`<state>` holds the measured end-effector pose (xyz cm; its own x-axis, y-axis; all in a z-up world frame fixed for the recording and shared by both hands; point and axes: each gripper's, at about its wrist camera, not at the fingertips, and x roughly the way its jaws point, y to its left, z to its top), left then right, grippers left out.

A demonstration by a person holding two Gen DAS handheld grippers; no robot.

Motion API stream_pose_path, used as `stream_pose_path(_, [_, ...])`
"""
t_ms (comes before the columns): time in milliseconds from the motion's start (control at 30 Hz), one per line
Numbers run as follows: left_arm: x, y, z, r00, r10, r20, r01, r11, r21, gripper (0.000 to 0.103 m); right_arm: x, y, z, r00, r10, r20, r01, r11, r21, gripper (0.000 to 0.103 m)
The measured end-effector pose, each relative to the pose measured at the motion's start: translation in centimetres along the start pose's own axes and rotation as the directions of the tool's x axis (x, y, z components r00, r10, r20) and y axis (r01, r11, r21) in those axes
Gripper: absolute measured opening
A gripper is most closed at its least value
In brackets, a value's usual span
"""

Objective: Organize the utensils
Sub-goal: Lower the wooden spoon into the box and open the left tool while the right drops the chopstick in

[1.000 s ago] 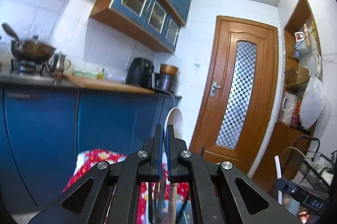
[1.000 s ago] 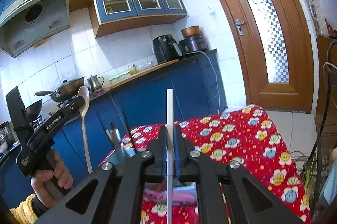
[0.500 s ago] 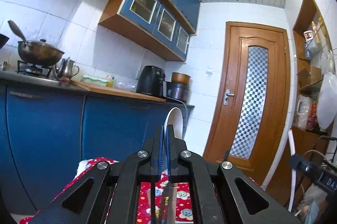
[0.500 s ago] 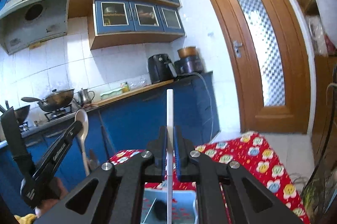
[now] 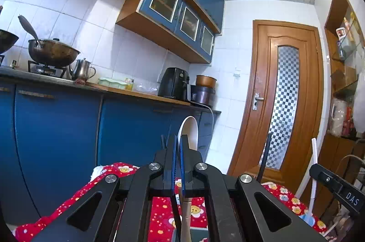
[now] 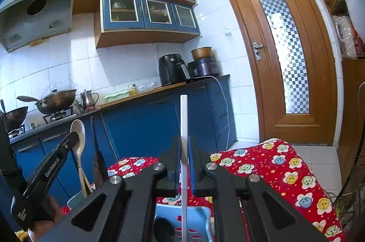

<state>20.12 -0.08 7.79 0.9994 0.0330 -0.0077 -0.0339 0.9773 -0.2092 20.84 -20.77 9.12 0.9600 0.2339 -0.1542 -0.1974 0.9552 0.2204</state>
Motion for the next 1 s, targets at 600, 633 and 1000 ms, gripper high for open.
stream_pose_path(600, [-1.5, 0.1, 0.1, 0.986, -0.075, -0.146, 0.077, 0.997, 0.007, 0.019, -2.9, 1.0, 0.5, 0.999, 0.039, -0.028, -0.038, 0.999, 0.021, 0.037])
stream_pose_path(633, [-1.7, 0.1, 0.2, 0.986, -0.080, -0.148, 0.082, 0.997, 0.004, 0.020, -3.3, 1.1, 0.6, 0.999, 0.041, -0.026, -0.041, 0.999, 0.023, 0.037])
stream_pose_path(1000, [-5.5, 0.1, 1.5, 0.966, -0.143, -0.213, 0.148, 0.989, 0.008, 0.024, -6.9, 1.4, 0.7, 0.997, 0.047, -0.054, -0.044, 0.997, 0.071, 0.042])
